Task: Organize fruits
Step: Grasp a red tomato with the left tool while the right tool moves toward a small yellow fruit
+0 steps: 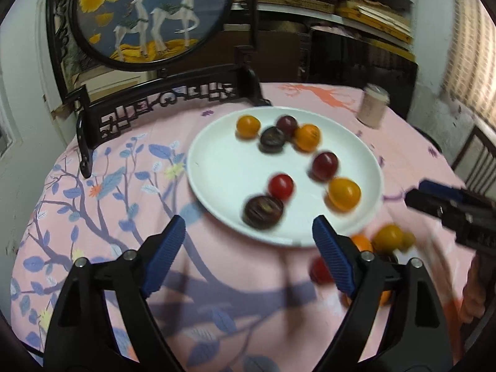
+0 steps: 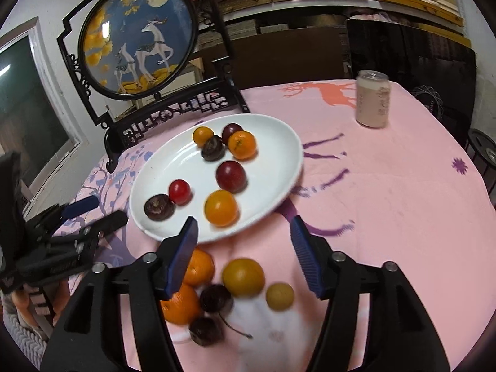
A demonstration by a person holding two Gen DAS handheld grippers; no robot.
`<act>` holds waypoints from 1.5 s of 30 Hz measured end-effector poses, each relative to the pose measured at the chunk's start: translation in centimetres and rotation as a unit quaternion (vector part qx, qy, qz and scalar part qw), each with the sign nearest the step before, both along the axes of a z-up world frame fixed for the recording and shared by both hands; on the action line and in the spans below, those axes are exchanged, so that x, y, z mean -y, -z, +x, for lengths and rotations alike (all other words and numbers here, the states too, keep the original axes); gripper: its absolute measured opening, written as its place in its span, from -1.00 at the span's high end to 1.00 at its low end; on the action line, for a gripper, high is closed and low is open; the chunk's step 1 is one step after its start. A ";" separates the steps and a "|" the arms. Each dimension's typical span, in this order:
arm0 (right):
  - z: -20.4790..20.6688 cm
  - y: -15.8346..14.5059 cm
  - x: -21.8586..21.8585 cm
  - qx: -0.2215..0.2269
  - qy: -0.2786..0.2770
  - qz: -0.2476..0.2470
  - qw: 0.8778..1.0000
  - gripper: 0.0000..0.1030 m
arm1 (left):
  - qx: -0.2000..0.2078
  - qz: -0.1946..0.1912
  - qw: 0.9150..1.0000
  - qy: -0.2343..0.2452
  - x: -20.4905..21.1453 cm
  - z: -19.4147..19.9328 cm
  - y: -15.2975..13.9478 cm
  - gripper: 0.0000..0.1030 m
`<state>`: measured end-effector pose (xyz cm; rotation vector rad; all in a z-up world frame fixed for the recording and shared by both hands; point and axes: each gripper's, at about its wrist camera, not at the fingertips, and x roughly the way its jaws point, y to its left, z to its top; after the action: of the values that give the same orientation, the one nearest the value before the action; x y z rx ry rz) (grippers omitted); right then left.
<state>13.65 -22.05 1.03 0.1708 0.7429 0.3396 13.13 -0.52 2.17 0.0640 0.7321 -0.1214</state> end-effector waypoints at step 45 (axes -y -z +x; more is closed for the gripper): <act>-2.0 -0.6 2.9 0.004 0.025 0.043 0.999 -0.63 | -0.010 0.082 0.996 0.022 0.9 -3.7 3.8 -0.77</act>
<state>11.61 -24.95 1.65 0.2683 0.7157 0.3255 9.45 -1.40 -1.61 0.2354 0.7608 -0.1033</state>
